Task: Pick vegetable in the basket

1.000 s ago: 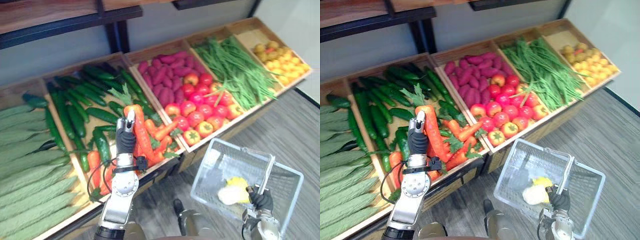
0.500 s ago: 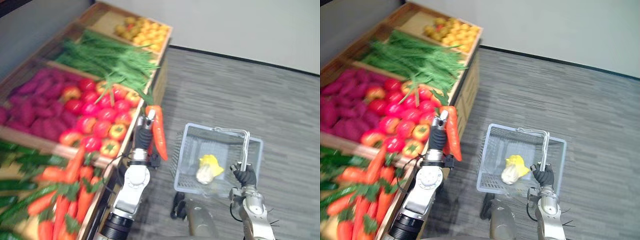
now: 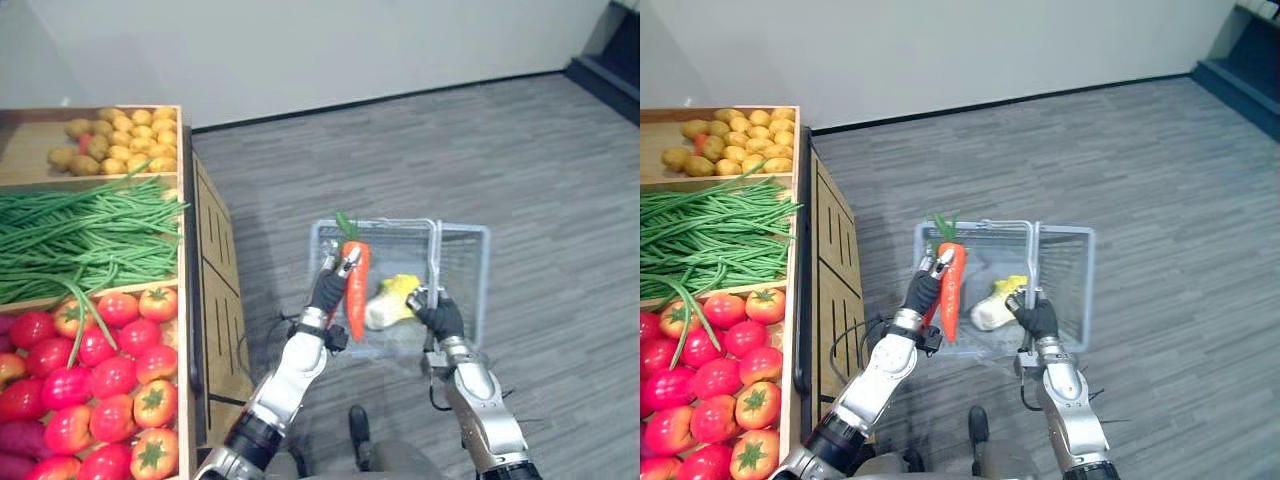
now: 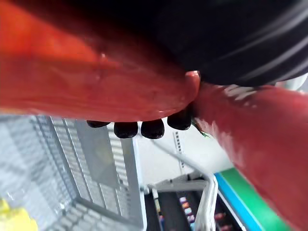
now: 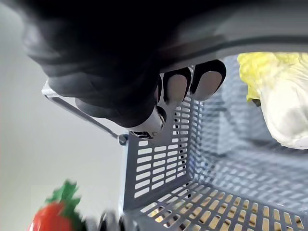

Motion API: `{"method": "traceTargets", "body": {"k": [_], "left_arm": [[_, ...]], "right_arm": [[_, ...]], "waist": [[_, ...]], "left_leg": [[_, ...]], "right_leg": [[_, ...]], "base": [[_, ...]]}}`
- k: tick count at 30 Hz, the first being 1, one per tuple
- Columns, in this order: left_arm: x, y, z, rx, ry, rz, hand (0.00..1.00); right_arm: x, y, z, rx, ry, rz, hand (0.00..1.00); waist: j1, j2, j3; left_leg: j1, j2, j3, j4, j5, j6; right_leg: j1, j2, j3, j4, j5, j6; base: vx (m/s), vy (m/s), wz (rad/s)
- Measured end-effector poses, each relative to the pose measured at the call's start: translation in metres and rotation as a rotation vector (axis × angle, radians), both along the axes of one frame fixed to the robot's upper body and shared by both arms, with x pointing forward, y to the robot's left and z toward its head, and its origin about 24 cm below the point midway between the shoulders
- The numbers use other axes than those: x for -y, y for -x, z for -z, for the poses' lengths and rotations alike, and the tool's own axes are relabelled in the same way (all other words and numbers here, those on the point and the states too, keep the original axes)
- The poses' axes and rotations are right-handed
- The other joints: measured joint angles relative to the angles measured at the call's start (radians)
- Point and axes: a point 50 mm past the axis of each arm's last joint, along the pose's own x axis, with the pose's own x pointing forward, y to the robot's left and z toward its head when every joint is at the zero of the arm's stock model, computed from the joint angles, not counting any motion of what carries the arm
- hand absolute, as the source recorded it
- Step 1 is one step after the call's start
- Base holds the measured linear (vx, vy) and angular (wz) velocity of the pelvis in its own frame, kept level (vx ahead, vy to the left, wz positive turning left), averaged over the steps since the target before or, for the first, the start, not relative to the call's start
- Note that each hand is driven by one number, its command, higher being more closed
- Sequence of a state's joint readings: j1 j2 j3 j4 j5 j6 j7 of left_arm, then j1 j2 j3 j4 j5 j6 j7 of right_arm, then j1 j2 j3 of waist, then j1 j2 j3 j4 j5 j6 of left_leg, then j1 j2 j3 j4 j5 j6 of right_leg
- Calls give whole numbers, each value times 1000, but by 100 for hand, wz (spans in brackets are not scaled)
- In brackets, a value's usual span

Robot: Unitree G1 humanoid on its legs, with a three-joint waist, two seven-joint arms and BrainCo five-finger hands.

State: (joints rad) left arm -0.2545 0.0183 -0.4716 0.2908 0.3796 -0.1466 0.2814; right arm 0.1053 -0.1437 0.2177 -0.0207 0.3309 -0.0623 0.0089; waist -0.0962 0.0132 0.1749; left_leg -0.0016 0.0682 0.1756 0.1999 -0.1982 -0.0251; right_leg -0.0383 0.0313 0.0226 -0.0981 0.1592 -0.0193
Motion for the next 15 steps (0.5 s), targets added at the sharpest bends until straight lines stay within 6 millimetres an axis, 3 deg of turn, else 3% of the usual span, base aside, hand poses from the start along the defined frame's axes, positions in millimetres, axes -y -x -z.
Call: {"method": "traceTargets", "body": {"k": [3, 7, 12, 13, 15], "left_arm": [[-5, -7, 14, -30, -127, -21, 100], [-28, -10, 47, -140, -276, -87, 100], [-45, -9, 67, -211, -413, -96, 100], [-50, -9, 75, -249, -446, -107, 0], [-58, -8, 82, -293, -471, -125, 0]], "right_arm": [[-9, 1, 0, -6, -48, -45, 100], [-17, 2, -8, 14, -132, -87, 100], [-32, 9, -14, 4, -249, -192, 100], [-37, 12, -13, -18, -278, -220, 100], [-43, 16, -10, -46, -307, -256, 100]], "waist": [[1, 0, 0], [0, 0, 0], [-1, -3, -2], [-1, -5, -3], [-1, -12, -3]], "left_leg": [[39, -3, 17, -30, 6, -1], [85, -14, 16, -65, 17, 6], [89, -35, 4, -89, 29, 23], [87, -40, 1, -96, 31, 27], [82, -44, -3, -97, 34, 29]], "right_leg": [[8, 1, 20, 0, 0, 0], [33, -3, 39, 0, -2, 3], [29, -23, 38, -1, -12, 17], [25, -28, 37, -1, -12, 18], [19, -32, 37, -1, -11, 20]], "base": [[117, 130, -14], [45, 104, -9], [-41, 75, 7], [-96, 55, 5], [-88, 28, 3]]}}
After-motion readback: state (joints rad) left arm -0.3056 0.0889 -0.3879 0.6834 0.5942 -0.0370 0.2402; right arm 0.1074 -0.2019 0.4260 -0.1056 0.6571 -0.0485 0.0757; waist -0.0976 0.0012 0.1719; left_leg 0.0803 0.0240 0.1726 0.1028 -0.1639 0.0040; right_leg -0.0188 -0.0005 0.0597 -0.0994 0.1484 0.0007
